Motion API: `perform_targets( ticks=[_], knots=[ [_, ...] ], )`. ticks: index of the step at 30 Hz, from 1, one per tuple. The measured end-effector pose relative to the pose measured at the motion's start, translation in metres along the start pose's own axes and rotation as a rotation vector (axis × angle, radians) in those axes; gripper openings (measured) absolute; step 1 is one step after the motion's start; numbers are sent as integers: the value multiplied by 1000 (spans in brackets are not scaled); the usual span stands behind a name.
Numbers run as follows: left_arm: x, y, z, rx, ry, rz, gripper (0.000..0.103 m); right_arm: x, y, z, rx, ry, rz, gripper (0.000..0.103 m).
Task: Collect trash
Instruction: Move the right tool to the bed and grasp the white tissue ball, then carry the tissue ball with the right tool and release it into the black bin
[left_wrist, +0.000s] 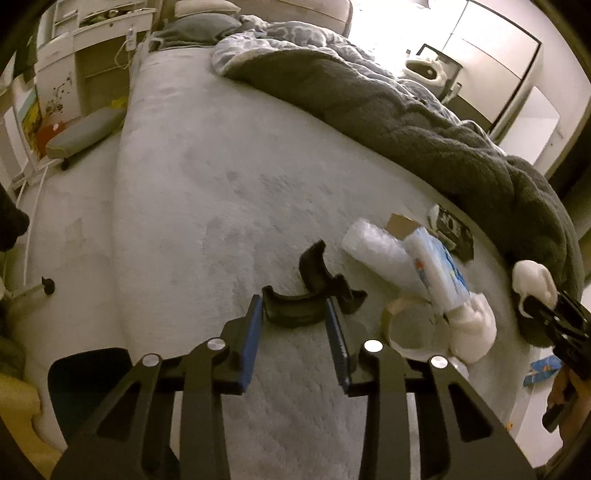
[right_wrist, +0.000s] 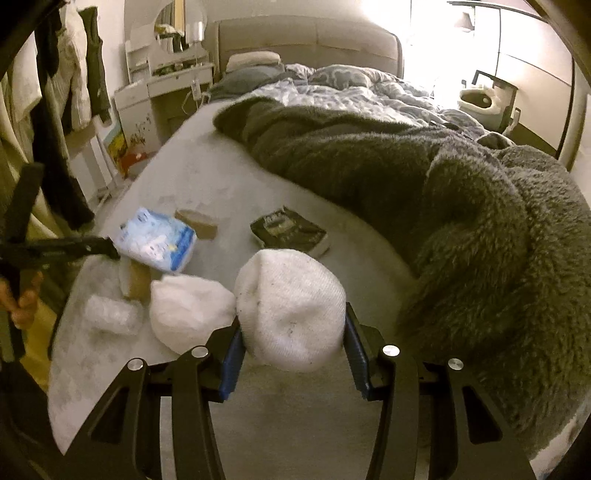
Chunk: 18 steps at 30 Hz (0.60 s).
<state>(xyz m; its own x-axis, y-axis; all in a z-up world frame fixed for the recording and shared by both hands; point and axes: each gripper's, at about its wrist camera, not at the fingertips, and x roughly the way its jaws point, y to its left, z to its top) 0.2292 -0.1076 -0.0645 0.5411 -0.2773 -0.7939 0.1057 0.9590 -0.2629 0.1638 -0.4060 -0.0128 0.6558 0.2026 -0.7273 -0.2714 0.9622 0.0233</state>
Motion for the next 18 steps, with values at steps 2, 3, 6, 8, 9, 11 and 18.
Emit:
perform_targets(
  ticks=[2,3,6,8,9,11,18],
  knots=[
    [2,1,1,-16,0,0,30,-2,2,6,4,-12,17,49],
    [2,3,1,-23,3,-2,28,-4,5,9,5,-21,26,49],
    [3,6,1,-26,11,-7,11,-8,16,19,0,-43,58,49],
    [1,9,0,-26,10,-18,9,-9,26,25,-13,-52,73,49],
    [-2,10,1,-24,6,-23,8,-8,31,27,-21,-53,78,49],
    [-9,12,1,-14,-11,-22,8,-5,42,32,-38,-54,88,49],
    [-40,15,-1,67,-70,32,8,-2,78,44,-79,-56,127,49]
  ],
)
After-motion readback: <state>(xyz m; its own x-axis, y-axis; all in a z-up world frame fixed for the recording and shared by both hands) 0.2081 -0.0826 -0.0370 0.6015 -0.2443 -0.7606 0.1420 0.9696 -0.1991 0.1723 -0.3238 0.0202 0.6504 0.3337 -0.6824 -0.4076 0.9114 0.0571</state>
